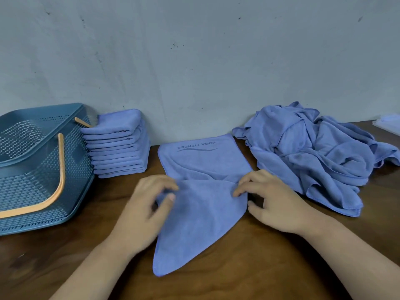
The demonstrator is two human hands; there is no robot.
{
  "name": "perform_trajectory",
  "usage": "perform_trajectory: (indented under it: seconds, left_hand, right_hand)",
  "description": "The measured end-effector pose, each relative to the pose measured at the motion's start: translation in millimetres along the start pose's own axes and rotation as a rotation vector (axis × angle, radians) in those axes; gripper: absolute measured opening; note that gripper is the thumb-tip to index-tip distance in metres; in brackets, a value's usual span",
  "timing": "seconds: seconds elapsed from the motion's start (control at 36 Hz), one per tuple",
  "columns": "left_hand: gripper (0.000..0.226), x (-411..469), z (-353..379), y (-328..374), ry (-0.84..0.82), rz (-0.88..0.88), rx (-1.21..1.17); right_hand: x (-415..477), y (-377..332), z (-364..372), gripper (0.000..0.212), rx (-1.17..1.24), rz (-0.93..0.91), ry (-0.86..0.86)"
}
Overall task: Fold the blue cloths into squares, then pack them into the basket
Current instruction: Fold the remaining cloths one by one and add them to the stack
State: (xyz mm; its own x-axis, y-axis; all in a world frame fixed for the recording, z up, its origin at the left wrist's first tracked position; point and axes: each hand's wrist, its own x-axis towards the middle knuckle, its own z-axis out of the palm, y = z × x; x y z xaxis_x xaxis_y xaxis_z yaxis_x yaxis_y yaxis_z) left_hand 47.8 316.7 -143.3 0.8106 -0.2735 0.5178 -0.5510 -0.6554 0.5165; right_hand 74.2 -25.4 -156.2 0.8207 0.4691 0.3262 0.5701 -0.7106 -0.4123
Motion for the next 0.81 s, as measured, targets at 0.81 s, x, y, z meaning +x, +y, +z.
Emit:
perform_trajectory:
  seconds: [0.81]
  left_hand:
    - [0.013,-4,27,4,-0.156,-0.138,-0.027]
  right_hand:
    - [-4,-13,-14,0.041,-0.097,0.01,-0.078]
